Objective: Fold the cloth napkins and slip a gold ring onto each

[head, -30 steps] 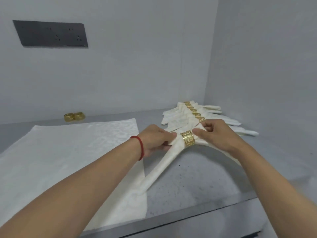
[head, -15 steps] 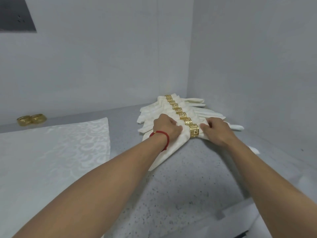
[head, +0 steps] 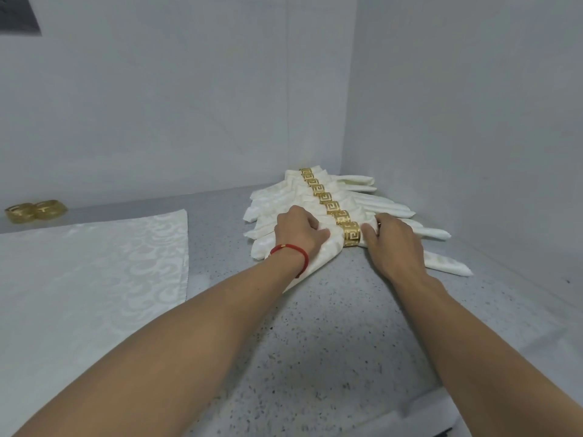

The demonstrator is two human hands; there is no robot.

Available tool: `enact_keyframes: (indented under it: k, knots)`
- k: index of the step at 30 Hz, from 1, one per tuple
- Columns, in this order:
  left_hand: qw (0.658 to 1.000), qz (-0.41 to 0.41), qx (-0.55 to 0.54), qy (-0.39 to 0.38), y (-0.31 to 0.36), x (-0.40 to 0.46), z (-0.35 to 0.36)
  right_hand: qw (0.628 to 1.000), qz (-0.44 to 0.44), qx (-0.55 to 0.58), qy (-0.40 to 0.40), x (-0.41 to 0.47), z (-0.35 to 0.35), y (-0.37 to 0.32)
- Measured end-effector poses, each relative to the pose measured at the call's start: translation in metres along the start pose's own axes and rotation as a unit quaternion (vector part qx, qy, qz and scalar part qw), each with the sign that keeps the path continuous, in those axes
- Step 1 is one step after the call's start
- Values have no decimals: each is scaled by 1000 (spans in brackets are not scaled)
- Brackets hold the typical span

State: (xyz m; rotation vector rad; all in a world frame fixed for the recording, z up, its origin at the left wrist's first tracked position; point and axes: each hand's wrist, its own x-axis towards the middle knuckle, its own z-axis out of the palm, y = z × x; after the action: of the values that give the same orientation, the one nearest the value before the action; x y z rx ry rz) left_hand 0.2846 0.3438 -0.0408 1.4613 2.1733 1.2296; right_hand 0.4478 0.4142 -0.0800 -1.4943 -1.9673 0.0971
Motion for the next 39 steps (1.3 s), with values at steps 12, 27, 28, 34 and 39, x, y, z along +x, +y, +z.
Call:
enact_keyframes:
  k: [12, 27, 28, 34, 39]
  knots:
    - [980, 176, 84, 42, -57, -55, -107, 983, -148, 55, 93, -68, -27, -57]
    - [974, -3, 222, 42, -222, -185, -311, 944, -230, 60, -227, -148, 38, -284]
    - [976, 1, 212, 57, -224, -187, -310, 946, -216, 64, -234, -146, 38, -285]
    - [974, -6, 209, 83, -220, -185, -308, 946, -222, 18, -237, -143, 36, -293]
    - [976, -23, 203, 73, -217, -185, -311, 946, -223, 27, -235, -139, 34, -294]
